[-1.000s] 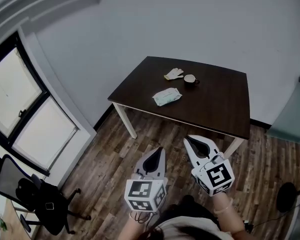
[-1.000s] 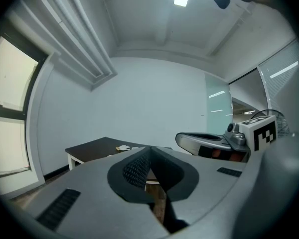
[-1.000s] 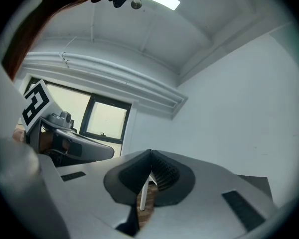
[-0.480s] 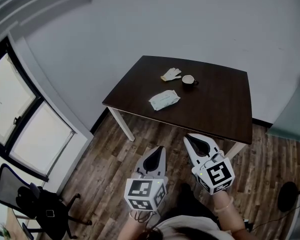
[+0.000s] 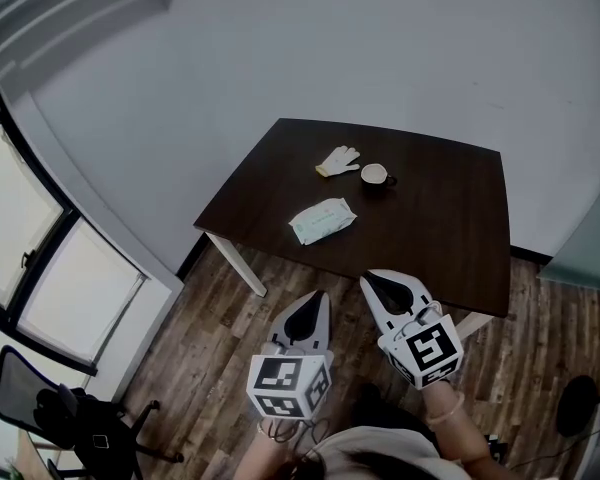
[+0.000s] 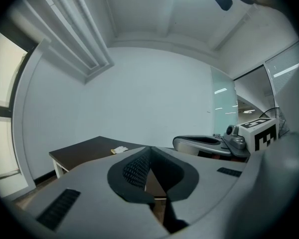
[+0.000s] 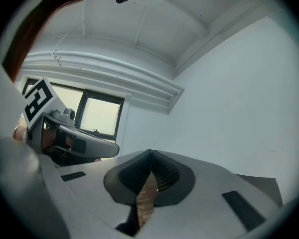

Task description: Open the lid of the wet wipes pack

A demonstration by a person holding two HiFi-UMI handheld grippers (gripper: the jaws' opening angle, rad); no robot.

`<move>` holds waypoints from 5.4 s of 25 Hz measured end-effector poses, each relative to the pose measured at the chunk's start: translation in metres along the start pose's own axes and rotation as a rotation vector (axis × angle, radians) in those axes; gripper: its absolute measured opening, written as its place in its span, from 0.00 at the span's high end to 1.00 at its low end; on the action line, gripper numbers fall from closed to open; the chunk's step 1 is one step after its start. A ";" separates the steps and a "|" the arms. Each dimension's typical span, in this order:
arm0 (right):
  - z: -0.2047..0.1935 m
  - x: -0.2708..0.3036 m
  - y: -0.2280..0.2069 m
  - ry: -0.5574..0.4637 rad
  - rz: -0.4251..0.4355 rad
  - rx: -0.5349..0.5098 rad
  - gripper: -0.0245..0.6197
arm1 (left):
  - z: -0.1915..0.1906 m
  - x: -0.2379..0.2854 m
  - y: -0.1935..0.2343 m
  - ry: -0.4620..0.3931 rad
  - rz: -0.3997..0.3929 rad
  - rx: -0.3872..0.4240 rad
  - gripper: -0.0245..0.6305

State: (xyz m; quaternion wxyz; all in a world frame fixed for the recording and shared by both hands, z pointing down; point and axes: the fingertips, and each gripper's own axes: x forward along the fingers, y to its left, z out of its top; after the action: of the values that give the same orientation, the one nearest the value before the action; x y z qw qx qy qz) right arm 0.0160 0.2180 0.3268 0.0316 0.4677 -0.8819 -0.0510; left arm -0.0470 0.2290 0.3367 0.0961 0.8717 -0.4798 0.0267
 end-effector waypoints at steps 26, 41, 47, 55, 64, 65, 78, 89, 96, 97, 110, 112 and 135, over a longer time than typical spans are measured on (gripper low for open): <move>-0.047 0.137 -0.126 0.048 0.101 0.007 0.95 | 0.006 0.173 0.067 0.047 0.070 -0.015 0.93; -0.076 0.268 -0.166 0.136 0.067 0.005 0.95 | 0.006 0.273 0.164 0.105 -0.024 -0.025 0.93; -0.092 0.310 -0.166 0.176 0.062 -0.001 0.95 | -0.007 0.294 0.201 0.149 -0.074 -0.031 0.93; -0.122 0.346 -0.166 0.256 0.110 -0.061 0.90 | -0.041 0.323 0.227 0.216 -0.103 -0.074 0.93; -0.166 0.377 -0.168 0.349 0.234 -0.164 0.87 | -0.081 0.349 0.249 0.262 -0.064 -0.120 0.93; -0.170 0.380 -0.169 0.358 0.248 -0.177 0.87 | -0.086 0.352 0.251 0.267 -0.058 -0.126 0.93; -0.230 0.397 -0.171 0.445 0.431 -0.279 0.85 | -0.143 0.388 0.263 0.336 -0.005 -0.154 0.93; -0.279 0.404 -0.164 0.516 0.581 -0.365 0.82 | -0.176 0.405 0.276 0.395 0.034 -0.186 0.93; -0.306 0.407 -0.163 0.564 0.644 -0.424 0.80 | -0.197 0.410 0.278 0.440 0.046 -0.204 0.93; -0.309 0.408 -0.163 0.570 0.650 -0.430 0.80 | -0.199 0.411 0.279 0.447 0.047 -0.204 0.93; -0.337 0.407 -0.165 0.612 0.712 -0.546 0.78 | -0.218 0.419 0.275 0.485 0.046 -0.191 0.93; -0.338 0.407 -0.165 0.611 0.719 -0.556 0.78 | -0.219 0.419 0.275 0.486 0.046 -0.194 0.93; -0.343 0.402 -0.160 0.635 0.784 -0.647 0.81 | -0.228 0.411 0.269 0.505 0.076 -0.189 0.93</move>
State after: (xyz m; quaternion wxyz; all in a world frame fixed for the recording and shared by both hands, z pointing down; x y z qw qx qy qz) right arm -0.0429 -0.2251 0.6518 0.4510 0.0664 -0.8757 -0.1592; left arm -0.0420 -0.2092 0.6559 0.2925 0.8060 -0.4732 0.2021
